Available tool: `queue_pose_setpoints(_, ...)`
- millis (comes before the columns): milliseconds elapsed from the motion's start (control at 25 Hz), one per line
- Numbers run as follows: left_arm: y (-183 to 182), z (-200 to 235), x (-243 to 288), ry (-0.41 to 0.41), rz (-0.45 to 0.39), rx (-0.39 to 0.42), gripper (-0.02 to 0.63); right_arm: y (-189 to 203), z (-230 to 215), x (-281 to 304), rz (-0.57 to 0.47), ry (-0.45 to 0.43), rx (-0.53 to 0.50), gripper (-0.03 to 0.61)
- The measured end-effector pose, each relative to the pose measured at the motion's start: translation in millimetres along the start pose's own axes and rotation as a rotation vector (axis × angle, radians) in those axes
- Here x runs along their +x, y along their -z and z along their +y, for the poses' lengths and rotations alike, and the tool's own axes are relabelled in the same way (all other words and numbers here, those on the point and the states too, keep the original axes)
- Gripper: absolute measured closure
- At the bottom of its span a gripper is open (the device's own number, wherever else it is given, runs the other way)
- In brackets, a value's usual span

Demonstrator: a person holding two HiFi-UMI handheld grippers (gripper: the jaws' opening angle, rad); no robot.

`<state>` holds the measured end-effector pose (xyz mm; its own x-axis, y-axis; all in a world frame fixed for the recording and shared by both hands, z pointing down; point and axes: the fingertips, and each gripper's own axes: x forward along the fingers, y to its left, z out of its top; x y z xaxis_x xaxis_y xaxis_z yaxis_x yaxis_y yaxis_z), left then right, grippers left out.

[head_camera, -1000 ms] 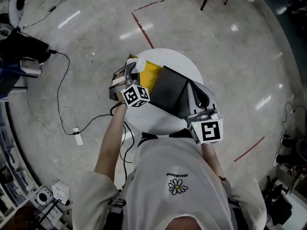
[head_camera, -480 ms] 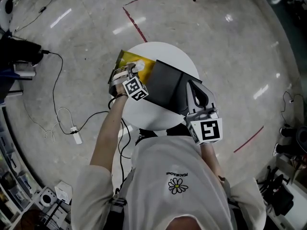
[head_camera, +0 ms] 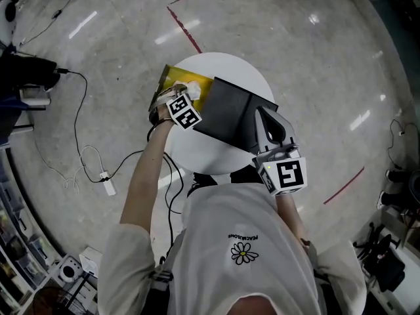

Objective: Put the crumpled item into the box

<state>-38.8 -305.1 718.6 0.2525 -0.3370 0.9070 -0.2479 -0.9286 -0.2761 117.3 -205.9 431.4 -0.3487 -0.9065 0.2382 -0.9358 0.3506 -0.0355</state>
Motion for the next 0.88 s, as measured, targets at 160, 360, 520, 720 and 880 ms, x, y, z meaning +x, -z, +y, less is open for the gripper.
queue_pose_setpoints(160,-0.9,-7.6,-2.9,0.078,-0.015,0.004,0.394,-1.6,4.5,0.5,-0.003,-0.008,0.0,0.577)
queue_pose_setpoints(360,3.0,-11.5,-7.1,0.114,-0.019,-0.021,0.325,-3.1,11.2,1.7,-0.011,-0.024,-0.005,0.577)
queue_pose_setpoints(520,3.5,-16.3,-11.4,0.116,-0.019,-0.014,0.301,-4.2,15.0,0.0,-0.018,-0.032,-0.006,0.577)
queue_pose_setpoints(720,-10.2,-1.3,-26.0,0.075,-0.064,-0.019,0.302,-9.1,22.3,2.0,-0.033,-0.043,-0.021,0.577)
queue_pose_setpoints(880,-34.0,39.5,-56.3,-0.03,-0.146,-0.026,0.302,-14.3,32.7,9.3,-0.056,-0.063,-0.036,0.577)
